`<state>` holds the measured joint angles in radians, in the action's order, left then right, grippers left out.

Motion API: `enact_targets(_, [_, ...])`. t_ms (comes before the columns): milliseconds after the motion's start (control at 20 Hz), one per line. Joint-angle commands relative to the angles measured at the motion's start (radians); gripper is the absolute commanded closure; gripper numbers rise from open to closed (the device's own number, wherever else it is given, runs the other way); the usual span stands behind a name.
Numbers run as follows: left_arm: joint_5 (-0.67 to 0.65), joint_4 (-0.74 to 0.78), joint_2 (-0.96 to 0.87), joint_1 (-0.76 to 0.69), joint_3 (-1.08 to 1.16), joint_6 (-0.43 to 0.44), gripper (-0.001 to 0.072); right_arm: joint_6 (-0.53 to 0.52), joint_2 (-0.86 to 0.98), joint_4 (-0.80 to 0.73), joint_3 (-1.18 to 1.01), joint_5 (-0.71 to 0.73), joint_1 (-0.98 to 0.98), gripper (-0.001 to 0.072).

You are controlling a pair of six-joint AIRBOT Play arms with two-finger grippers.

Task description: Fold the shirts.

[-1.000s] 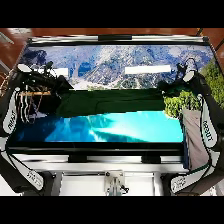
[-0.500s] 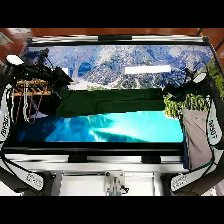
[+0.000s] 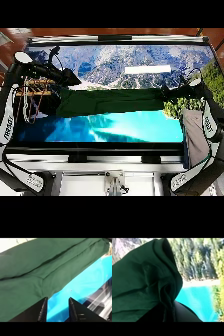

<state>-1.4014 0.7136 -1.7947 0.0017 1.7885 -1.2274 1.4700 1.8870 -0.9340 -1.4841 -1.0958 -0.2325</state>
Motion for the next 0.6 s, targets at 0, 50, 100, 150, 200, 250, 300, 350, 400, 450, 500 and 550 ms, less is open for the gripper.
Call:
enact_targets(0, [0.007,-0.001,0.008,-0.021,0.001,0.022,0.0388,-0.083,-0.041,0.031,-0.002,-0.040,-0.003,0.0640])
enact_targets(50, [0.018,-0.001,0.007,-0.031,0.000,0.019,0.0395,-0.103,-0.079,0.051,-0.002,-0.043,-0.003,0.0640])
enact_targets(100, [0.034,-0.001,0.005,-0.047,0.000,0.019,0.0515,-0.103,-0.122,0.067,-0.002,-0.046,-0.003,0.0639])
enact_targets(150, [0.061,0.000,0.001,-0.071,-0.001,0.019,0.0628,-0.102,-0.166,0.071,-0.002,-0.052,-0.003,0.0639])
enact_targets(200, [0.093,0.000,-0.005,-0.099,-0.002,0.019,0.0670,-0.092,-0.215,0.069,-0.002,-0.072,-0.003,0.0640])
enact_targets(250, [0.134,0.001,-0.014,-0.135,-0.002,0.019,0.0671,-0.071,-0.260,0.069,-0.002,-0.098,-0.001,0.0640])
enact_targets(300, [0.174,0.007,-0.030,-0.171,-0.002,0.020,0.0671,-0.051,-0.306,0.069,-0.002,-0.131,0.000,0.0640])
enact_targets(350, [0.207,0.020,-0.054,-0.211,-0.002,0.015,0.0671,-0.036,-0.346,0.067,-0.002,-0.164,0.000,0.0640])
enact_targets(400, [0.212,0.019,-0.077,-0.246,-0.002,0.001,0.0671,-0.016,-0.386,0.057,-0.002,-0.193,0.000,0.0640])
enact_targets(450, [0.205,0.021,-0.095,-0.282,-0.002,0.001,0.0671,0.006,-0.419,0.052,-0.002,-0.215,0.000,0.0640])
enact_targets(500, [0.205,0.024,-0.102,-0.312,-0.002,0.001,0.0671,0.028,-0.454,0.046,-0.002,-0.232,0.000,0.0640])
enact_targets(550, [0.217,0.028,-0.105,-0.341,-0.002,0.001,0.0672,0.048,-0.487,0.042,-0.002,-0.246,0.000,0.0640])
